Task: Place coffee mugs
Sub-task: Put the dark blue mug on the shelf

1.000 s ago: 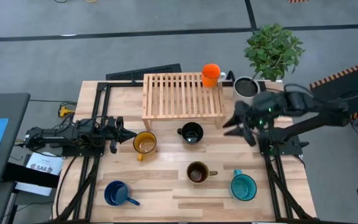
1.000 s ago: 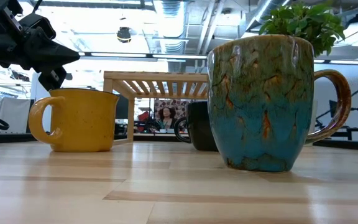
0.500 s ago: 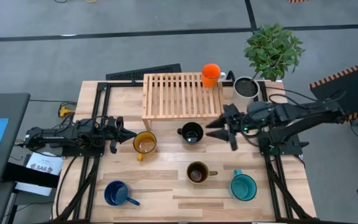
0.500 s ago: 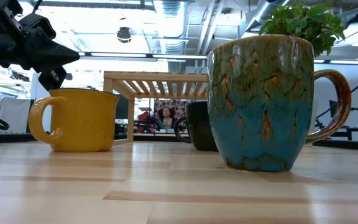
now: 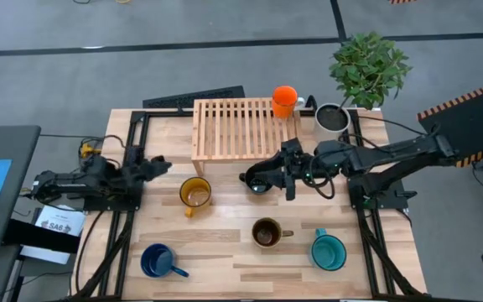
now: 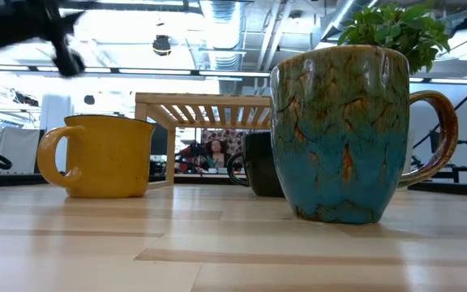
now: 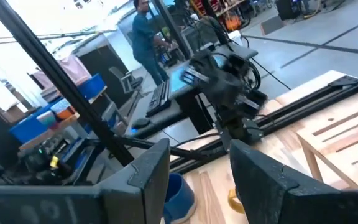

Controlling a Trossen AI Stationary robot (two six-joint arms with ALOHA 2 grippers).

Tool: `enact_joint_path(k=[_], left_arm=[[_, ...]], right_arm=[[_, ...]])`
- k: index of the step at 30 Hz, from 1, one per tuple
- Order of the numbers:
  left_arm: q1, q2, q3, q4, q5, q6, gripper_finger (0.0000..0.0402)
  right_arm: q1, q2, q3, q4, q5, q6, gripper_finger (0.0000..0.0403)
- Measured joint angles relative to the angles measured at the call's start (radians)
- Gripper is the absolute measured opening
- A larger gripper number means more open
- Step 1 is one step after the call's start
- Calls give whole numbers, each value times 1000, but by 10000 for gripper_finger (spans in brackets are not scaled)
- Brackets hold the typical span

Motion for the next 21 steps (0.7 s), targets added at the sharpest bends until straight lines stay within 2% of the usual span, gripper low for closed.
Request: enact_joint_path(k=[3,5,10,14,17,21], left_arm=[[-22,49,129,15,57,31,18],[-43,113,243,-75,86,73,35],[-117,346,549,-496,259,177,90],[-202,505,753,-918,386,207,126],[-295,596,833,-1164,389,220,139],[-436,676,852,-1295,323,229,141]], right_arm=[[-6,-2,0,3,2,-3,193],[-11,-11,0,-6,2,-11,193],[-12,-37,0,-6,20,-41,193],[-11,-54,-1,-20,19,-69,193],[-11,-65,2,-23,19,-93,193],[-11,-76,0,-74,19,-97,193]])
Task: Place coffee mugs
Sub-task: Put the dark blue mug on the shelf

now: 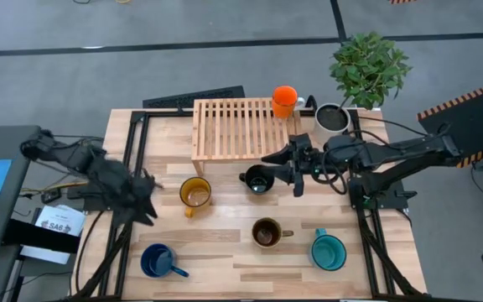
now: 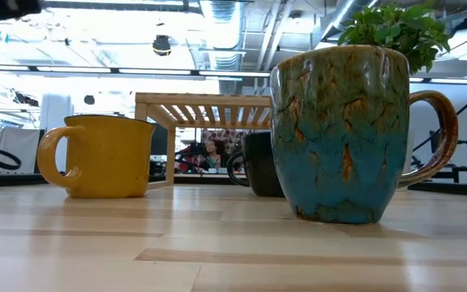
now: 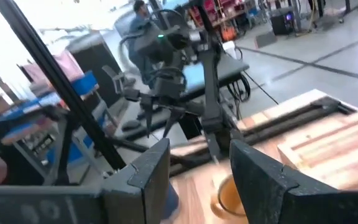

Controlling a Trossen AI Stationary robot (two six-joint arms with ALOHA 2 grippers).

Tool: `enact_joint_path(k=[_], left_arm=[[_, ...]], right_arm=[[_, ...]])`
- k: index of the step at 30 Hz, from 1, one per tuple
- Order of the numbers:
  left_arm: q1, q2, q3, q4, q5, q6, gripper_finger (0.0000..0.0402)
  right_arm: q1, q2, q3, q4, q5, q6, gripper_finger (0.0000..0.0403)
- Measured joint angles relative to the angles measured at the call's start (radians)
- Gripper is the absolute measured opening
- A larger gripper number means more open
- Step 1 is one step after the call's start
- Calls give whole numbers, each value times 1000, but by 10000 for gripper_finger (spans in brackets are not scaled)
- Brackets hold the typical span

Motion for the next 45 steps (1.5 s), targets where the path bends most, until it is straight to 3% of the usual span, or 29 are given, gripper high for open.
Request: enact_joint_path(k=[10,17,25,34,36,40,45], left_arm=[[-376,278,-1,-35,-317,33,142],[-494,485,0,-36,-400,3,142],[-504,645,0,-39,-437,-40,142],[-491,769,0,-32,-336,-80,131],[-474,760,0,-31,-326,-100,107],[-413,697,0,-14,-274,-144,21],[-336,553,51,-55,-225,-164,7]], right_arm=[[2,-24,0,-137,-1,0,193],[2,-23,0,-212,-3,0,193],[2,-22,0,-262,-4,0,193],[2,-22,0,-267,-5,0,193],[2,-22,0,-267,-5,0,193],[2,-22,0,-266,-5,0,193],[1,-22,0,-265,-32,0,193]])
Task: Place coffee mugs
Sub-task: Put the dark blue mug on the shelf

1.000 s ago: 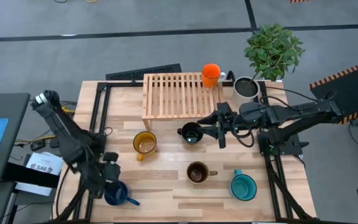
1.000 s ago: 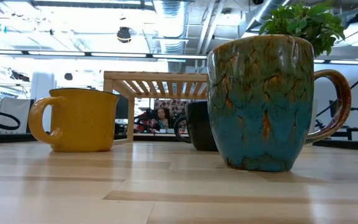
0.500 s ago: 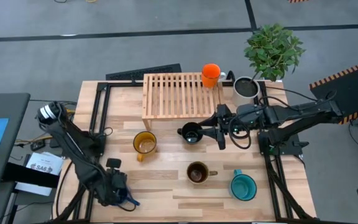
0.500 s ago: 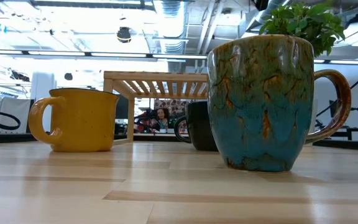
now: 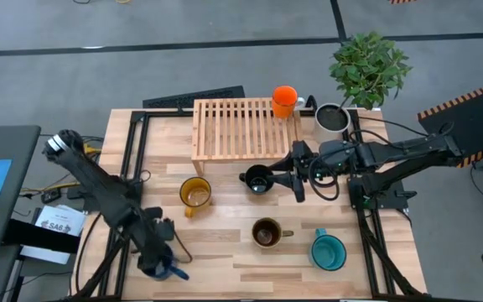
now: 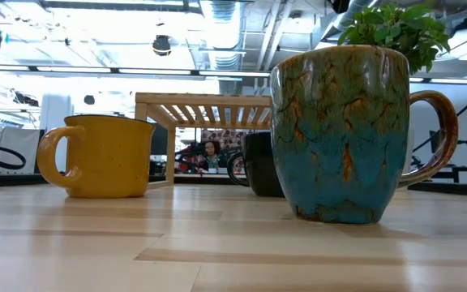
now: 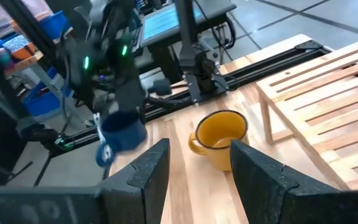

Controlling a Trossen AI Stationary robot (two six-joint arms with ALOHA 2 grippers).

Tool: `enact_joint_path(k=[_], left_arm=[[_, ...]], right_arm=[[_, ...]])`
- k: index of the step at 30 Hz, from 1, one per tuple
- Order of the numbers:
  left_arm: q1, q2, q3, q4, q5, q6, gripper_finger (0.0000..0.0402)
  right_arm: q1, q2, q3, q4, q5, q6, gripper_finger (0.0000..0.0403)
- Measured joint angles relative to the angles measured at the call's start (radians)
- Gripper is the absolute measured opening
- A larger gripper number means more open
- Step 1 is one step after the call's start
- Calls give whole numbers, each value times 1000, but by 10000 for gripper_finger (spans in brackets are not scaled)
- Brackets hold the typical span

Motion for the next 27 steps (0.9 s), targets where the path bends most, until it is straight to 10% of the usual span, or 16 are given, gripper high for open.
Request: enact_joint_path(k=[11,20,27], left_arm=[[474,-164,435,-285,-84,106,5],[1051,13,675,-359,-89,611,5],[1294,206,769,-326,-146,805,5]], right_arm=[[-7,0,0,0,-3,70,193],[-29,0,0,60,1,131,193],[-29,0,0,128,5,133,193]])
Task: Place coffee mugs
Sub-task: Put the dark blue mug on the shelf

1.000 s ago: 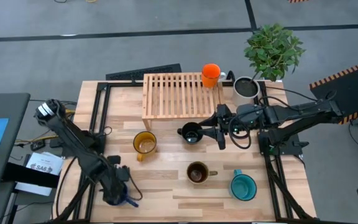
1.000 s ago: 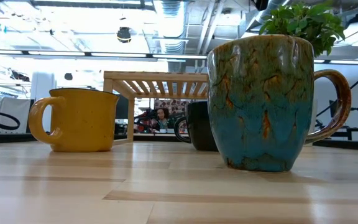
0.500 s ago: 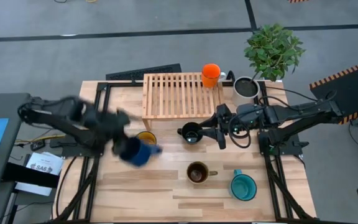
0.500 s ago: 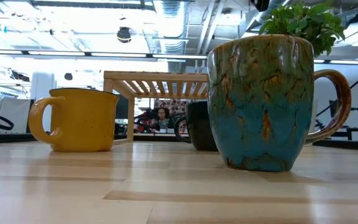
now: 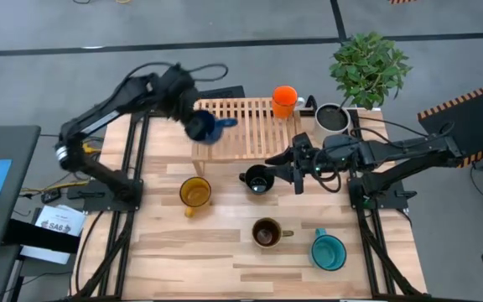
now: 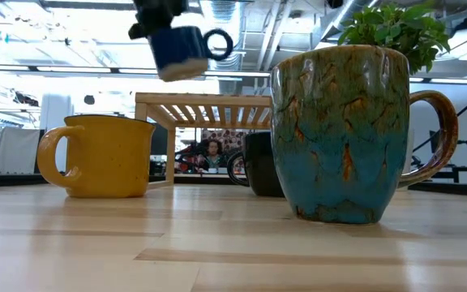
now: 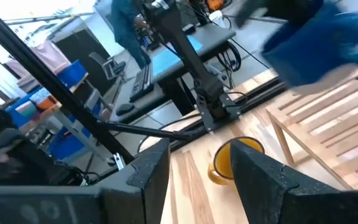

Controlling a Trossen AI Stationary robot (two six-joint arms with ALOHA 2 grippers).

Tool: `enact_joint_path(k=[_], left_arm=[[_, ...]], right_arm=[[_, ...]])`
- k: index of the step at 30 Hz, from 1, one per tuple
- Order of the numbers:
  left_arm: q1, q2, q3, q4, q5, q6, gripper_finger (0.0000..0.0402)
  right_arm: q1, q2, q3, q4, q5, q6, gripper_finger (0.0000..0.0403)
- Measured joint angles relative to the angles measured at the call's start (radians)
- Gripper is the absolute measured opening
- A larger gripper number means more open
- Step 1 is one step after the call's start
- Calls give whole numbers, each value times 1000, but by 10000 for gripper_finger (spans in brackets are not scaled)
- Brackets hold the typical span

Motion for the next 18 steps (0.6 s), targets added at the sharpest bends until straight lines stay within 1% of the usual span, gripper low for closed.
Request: enact_joint_path(k=[7,12,18], left_arm=[[135,139,35,23,37,38,5],[203,184,38,62,66,33,5],[248,201,34,76,76,16,5]], right_arm=[[11,5,0,39,0,0,193],[12,5,0,43,0,0,193],[12,5,0,51,0,0,193]])
